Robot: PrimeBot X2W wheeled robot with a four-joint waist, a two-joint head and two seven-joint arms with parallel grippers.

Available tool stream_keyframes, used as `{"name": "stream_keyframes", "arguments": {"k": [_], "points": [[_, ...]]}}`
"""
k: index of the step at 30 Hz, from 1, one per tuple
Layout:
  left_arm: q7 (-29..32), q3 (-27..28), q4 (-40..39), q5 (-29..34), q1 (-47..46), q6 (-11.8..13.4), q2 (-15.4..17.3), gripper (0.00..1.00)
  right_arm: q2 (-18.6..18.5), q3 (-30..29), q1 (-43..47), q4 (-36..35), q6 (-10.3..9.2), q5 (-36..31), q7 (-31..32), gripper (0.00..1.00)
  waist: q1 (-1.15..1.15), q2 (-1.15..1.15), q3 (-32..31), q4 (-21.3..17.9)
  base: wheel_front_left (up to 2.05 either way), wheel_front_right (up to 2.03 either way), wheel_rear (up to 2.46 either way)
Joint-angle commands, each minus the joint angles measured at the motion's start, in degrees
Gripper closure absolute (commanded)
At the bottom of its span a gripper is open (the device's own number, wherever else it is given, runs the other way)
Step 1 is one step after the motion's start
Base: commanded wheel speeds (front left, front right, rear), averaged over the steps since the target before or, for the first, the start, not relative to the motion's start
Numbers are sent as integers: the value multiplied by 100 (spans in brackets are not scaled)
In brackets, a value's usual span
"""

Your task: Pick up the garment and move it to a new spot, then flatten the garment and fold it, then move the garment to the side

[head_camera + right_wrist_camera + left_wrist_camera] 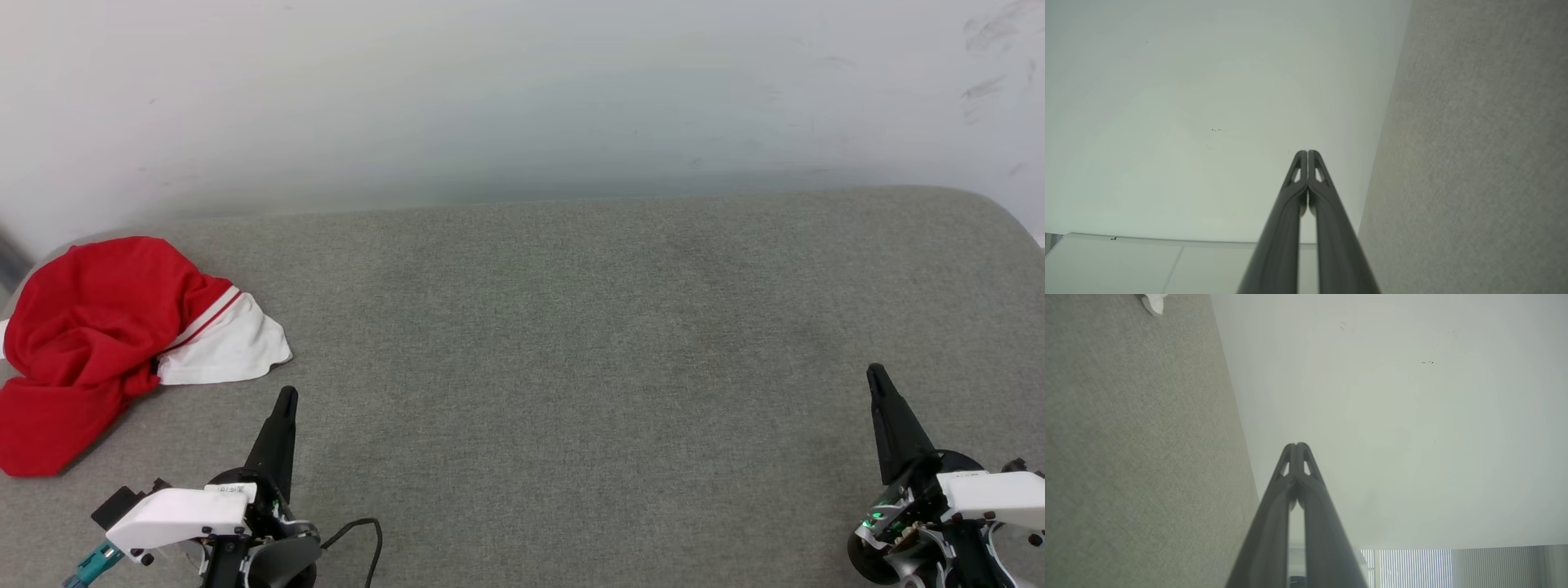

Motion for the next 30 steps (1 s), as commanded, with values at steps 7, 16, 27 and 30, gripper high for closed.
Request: {"name": "stream_keyframes", "arguments": {"k": [7,16,27,30], "points": [[27,19,1,13,-37,-19,-8,100,18,-5,-61,4,-2,-32,10,100,0,0,0,0,0,0,0],[26,17,1,12,-37,-19,-8,100,18,-3,-61,4,-2,-30,9,100,0,0,0,0,0,0,0],[25,14,1,11,-37,-19,-8,100,18,-1,-61,4,-2,-29,7,100,0,0,0,0,0,0,0],[25,15,1,10,-37,-19,-8,100,18,0,-61,4,-2,-29,7,100,0,0,0,0,0,0,0]]}}
